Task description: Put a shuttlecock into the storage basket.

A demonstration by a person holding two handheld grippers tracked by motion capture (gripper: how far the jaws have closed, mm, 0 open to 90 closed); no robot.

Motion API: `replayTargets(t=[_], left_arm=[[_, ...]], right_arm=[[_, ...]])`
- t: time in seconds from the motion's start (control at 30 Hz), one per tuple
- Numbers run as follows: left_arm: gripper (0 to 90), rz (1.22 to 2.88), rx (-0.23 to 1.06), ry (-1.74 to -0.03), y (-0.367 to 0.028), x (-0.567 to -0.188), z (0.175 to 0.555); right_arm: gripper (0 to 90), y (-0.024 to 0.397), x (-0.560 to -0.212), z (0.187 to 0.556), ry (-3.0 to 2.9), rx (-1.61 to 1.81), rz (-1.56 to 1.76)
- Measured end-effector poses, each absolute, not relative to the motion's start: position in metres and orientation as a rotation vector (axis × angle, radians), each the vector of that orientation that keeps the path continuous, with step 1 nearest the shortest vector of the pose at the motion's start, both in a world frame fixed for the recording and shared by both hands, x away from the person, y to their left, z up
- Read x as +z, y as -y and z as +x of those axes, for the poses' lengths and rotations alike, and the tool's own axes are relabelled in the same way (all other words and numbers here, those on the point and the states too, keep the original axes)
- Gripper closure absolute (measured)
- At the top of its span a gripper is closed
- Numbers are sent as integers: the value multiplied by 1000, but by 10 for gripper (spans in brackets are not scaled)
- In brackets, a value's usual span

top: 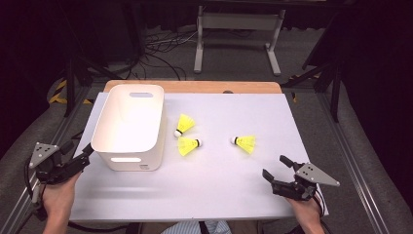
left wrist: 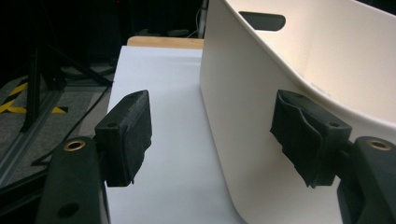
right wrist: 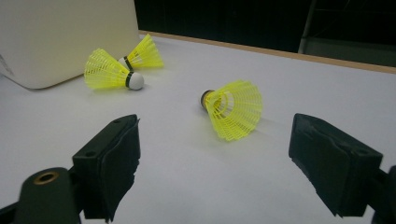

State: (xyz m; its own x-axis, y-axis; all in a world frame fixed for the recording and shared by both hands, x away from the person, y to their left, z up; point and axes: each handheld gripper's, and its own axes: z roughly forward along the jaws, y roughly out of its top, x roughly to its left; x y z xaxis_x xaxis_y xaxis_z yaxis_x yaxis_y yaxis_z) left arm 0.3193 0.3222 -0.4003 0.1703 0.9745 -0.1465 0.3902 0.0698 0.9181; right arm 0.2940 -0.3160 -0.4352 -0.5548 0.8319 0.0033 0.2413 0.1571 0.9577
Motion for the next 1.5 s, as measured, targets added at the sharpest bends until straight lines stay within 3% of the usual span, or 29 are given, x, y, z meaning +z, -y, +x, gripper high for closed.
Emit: replayTargets(t=[0.63,1.5], left_arm=[[299,1464,823,-1355,-326,-374,326],[312,1542,757,-1256,-280,-344,332]], right_arm=[[172,316,-435,294,-1894,1413,1018],[170,317,-435,293,-1892,1424,1025]])
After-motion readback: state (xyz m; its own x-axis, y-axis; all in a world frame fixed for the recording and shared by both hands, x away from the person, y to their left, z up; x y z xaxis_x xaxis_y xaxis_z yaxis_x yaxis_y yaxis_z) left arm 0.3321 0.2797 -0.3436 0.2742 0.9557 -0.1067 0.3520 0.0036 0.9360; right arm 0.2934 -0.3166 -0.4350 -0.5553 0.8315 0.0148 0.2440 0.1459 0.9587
